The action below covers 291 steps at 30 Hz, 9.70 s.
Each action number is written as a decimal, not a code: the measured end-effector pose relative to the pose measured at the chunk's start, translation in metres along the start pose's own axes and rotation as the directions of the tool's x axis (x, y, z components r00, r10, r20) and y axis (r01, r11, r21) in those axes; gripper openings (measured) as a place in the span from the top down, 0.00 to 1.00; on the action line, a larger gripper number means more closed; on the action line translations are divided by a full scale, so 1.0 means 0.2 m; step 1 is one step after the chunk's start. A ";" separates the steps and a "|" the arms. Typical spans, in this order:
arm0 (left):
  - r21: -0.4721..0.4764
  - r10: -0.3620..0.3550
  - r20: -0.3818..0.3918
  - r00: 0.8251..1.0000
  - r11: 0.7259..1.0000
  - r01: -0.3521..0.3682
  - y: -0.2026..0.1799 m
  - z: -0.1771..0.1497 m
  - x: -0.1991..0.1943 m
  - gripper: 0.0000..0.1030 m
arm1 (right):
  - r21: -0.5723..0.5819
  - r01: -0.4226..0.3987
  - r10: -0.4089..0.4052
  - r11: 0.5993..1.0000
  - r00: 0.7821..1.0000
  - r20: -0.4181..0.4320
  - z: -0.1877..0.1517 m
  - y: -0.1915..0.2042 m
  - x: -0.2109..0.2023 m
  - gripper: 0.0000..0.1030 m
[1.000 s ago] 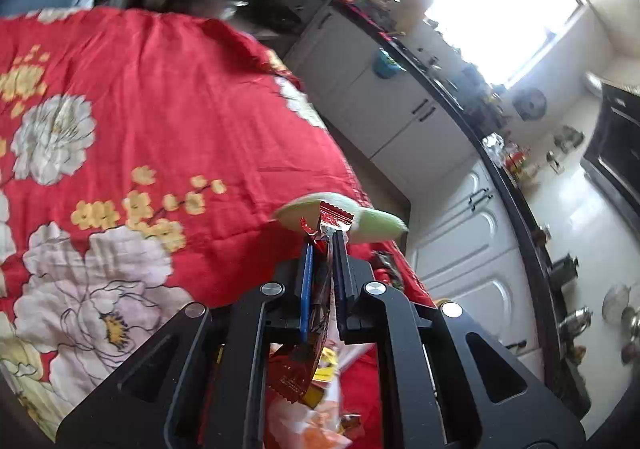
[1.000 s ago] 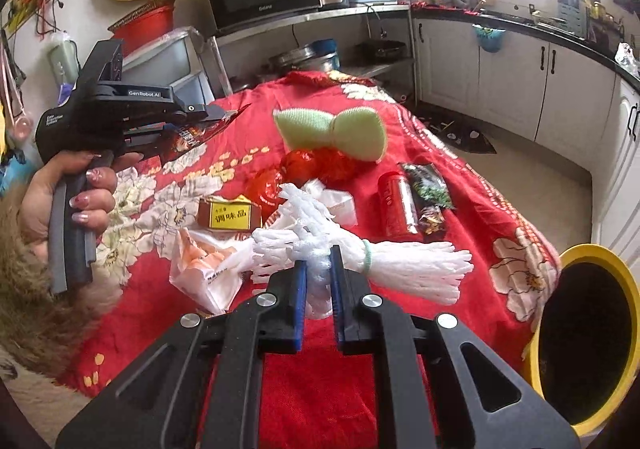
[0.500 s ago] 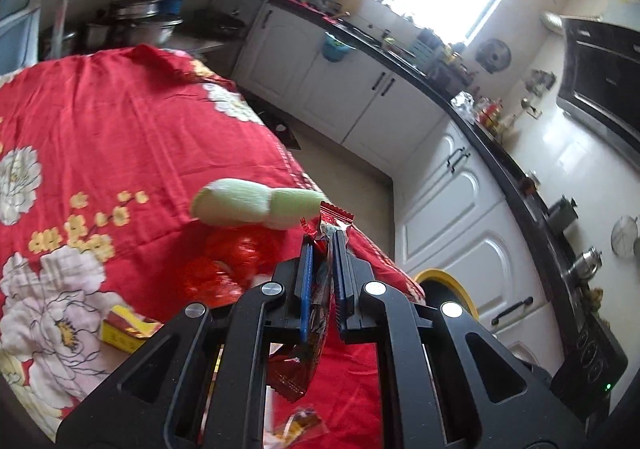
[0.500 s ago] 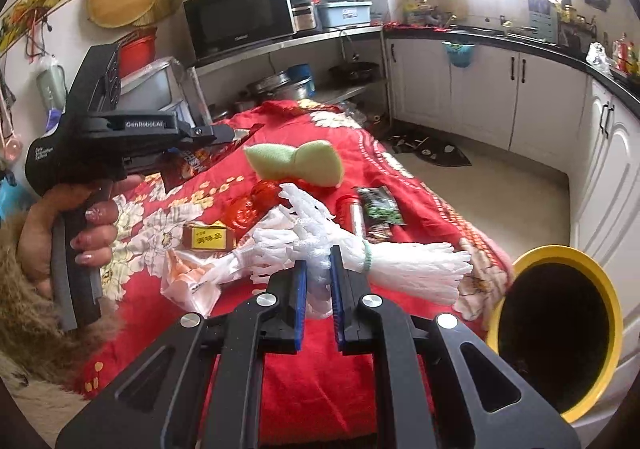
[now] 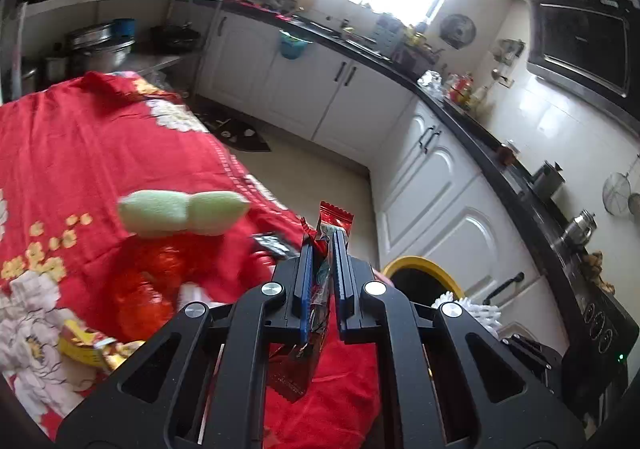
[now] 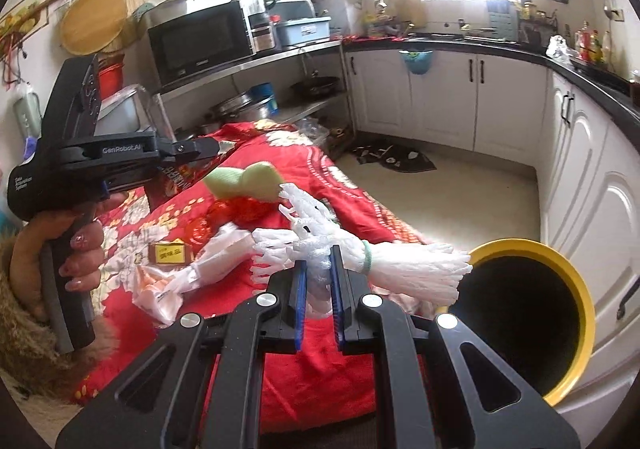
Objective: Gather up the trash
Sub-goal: 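Carry both items over the yellow bin and open both tools to release, then move both tools back toward the remaining trash on the bed, then grasp the green foam with the left tool while the right tool grasps the pea snack bag, then carry both items over the yellow bin and open both tools to drop them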
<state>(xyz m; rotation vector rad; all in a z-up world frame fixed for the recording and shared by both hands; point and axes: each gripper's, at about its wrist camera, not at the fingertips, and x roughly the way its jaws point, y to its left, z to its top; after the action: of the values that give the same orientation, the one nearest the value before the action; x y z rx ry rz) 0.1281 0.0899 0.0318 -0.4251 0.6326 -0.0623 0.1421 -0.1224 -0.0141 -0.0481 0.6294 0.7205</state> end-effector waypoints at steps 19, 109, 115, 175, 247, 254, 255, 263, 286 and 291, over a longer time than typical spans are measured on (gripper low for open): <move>0.112 -0.165 -0.052 0.985 0.979 0.170 -0.49 -0.04 0.29 0.95 | 0.176 0.191 -0.199 0.966 0.980 0.028 -0.09 -0.45 -0.20 0.90; 0.182 0.087 -0.031 0.996 0.980 -0.080 -0.30 -0.15 0.21 0.10 | 0.205 0.288 -0.295 0.935 0.955 0.005 -0.14 -0.45 -0.17 0.25; 0.150 0.114 -0.002 0.993 0.982 -0.112 -0.19 -0.13 0.12 0.10 | 0.156 0.252 -0.258 0.955 0.966 0.022 -0.08 -0.32 -0.12 0.23; -0.009 0.088 -0.200 0.976 0.996 -0.092 0.77 0.19 0.29 0.19 | -0.038 0.015 -0.025 0.999 0.958 -0.286 0.21 0.03 0.98 0.54; 0.099 -0.020 -0.037 0.999 0.995 0.024 0.19 0.18 0.03 0.52 | 0.091 0.003 0.006 0.996 0.995 -0.101 0.19 -0.28 0.32 0.84; 0.145 -0.071 -0.043 0.997 0.986 0.077 -0.01 0.14 0.07 0.52 | 0.133 0.071 -0.063 0.989 0.996 -0.064 0.14 -0.37 0.14 0.84; 0.150 -0.080 -0.046 0.996 0.985 0.086 -0.04 0.14 0.08 0.52 | 0.137 0.084 -0.076 0.987 0.995 -0.060 0.13 -0.39 0.11 0.84; 0.195 -0.151 -0.107 0.983 0.966 0.170 -0.32 0.08 0.26 0.52 | 0.245 0.205 -0.205 0.947 0.978 -0.028 0.01 -0.60 -0.13 0.84; 0.319 -0.124 -0.251 0.960 0.926 0.203 -0.79 -0.09 0.70 0.51 | 0.329 0.382 -0.372 0.864 0.923 -0.096 -0.28 -0.92 -0.26 0.83; 0.336 -0.091 -0.282 0.955 0.923 0.187 -0.84 -0.13 0.83 0.50 | 0.346 0.381 -0.357 0.857 0.924 -0.133 -0.34 -0.98 -0.21 0.83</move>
<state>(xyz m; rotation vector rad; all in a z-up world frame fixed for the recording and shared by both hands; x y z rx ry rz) 0.2586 -0.1032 -0.0112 -0.1040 0.8325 -0.3721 0.2050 -0.3139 -0.0793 0.1513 0.7823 0.2198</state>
